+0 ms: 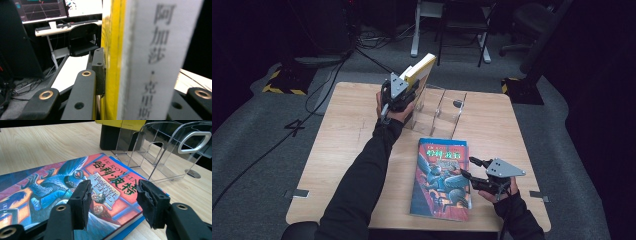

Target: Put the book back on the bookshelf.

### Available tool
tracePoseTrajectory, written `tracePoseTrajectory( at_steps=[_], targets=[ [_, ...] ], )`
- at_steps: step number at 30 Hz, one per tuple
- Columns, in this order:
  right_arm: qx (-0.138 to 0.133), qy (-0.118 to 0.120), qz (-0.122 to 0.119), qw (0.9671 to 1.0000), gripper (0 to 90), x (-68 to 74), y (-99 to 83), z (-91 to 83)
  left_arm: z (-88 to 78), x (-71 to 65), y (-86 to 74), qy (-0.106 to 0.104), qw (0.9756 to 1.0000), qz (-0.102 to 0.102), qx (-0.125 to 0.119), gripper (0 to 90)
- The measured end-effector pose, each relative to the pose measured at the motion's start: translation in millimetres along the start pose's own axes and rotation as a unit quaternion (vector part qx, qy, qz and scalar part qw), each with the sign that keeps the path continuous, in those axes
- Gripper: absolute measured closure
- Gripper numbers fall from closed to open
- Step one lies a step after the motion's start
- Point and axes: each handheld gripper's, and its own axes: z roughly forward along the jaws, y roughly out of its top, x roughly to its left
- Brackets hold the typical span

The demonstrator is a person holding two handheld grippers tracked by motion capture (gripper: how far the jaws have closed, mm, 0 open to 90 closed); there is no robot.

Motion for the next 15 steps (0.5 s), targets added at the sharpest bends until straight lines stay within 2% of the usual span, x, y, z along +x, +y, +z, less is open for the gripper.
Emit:
tracePoseTrajectory(
  at_steps=[4, 8, 15],
  targets=[
    [-0.002, 0.000, -0.001, 1.0000, 45.8, 0.6, 0.7, -0.4, -4.6, 0.9, -12.1, 0.000, 0.9999, -0.007, 0.009, 74.4],
    [-0.001, 0.002, -0.004, 1.0000, 45.8, 3.3, 1.8, 0.6, -9.4, 4.0, -27.6, -0.002, 0.9995, -0.027, 0.014, 74.4],
    [-0.003, 0.000, -0.001, 1.0000, 45.7, 2.5, 1.0, 0.4, -12.4, 2.8, -46.8, -0.002, 0.9992, -0.035, 0.020, 74.3]
  ],
)
